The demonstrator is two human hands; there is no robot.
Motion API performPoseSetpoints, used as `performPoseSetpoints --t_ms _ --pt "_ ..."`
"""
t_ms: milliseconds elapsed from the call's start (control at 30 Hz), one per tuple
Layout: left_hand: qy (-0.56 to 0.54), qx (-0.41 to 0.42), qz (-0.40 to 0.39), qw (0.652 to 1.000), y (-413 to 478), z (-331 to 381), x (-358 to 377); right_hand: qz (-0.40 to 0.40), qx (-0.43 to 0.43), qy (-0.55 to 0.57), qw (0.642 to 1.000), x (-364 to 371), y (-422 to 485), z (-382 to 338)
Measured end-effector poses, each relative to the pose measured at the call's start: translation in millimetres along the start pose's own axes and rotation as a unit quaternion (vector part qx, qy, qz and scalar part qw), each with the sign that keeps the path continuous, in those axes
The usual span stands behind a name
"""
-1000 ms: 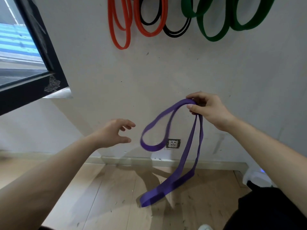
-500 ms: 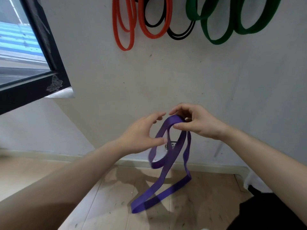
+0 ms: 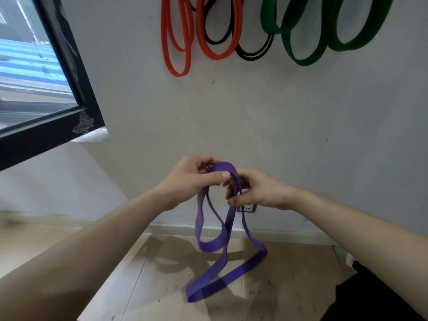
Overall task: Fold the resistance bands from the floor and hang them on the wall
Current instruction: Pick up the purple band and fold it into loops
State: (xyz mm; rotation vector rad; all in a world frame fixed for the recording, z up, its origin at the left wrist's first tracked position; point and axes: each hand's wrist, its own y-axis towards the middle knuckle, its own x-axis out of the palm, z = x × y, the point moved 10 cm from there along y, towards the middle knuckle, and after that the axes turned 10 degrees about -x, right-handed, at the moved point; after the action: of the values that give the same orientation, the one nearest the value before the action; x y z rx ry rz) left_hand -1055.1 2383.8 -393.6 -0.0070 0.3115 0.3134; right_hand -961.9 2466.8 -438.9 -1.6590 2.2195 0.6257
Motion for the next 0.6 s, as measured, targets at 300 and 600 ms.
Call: performPoseSetpoints --t_ms 300,600 --pt "-0.113 0.010 0.091 0.989 -1.5 2.7 -61.3 0.026 0.058 0.015 0.998 -13.0 -2.2 36.1" --pt "0.067 -0.086 0.000 0.994 -4.8 -42.9 -57.4 0.210 -0.062 0.036 0.975 -71.8 -0.6 -29.2"
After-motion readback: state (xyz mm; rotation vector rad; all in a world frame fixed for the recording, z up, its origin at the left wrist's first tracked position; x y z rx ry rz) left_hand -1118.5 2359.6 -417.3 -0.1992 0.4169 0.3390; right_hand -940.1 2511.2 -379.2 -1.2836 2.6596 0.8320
